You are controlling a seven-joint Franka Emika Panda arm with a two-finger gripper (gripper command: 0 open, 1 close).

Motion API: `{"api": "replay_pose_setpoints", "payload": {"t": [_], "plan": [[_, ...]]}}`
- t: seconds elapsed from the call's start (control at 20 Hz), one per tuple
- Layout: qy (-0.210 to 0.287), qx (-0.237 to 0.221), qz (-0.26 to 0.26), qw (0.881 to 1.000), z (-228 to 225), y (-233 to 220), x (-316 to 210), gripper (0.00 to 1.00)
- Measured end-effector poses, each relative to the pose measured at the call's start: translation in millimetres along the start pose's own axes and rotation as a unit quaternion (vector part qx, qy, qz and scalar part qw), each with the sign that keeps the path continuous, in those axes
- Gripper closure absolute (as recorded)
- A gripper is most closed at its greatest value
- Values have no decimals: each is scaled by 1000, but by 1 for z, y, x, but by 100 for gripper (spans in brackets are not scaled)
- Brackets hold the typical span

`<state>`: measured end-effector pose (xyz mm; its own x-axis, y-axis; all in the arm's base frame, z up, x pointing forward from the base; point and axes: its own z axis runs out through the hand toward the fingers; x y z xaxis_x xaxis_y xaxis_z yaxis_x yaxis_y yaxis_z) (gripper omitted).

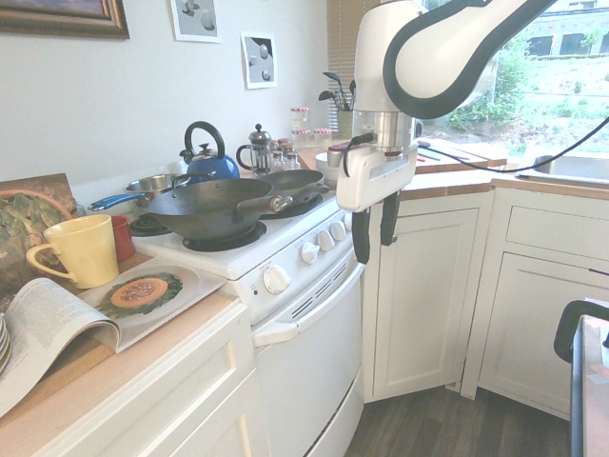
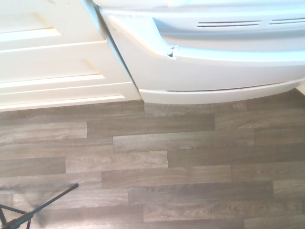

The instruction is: Open the oven

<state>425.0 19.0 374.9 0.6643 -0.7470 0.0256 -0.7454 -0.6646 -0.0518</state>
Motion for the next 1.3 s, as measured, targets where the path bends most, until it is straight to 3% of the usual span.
{"api": "replay_pose_setpoints", "payload": {"t": [0.2, 0.45, 0.6, 0.9, 1.3], "plan": [[-13, -10, 7, 1000, 13, 7, 2, 0], [-55, -79, 37, 995, 83, 26, -8, 0], [-16, -52, 74, 996, 115, 22, -2, 0], [60, -12, 92, 994, 167, 23, 25, 0], [109, 7, 113, 988, 159, -21, 107, 0]]}}
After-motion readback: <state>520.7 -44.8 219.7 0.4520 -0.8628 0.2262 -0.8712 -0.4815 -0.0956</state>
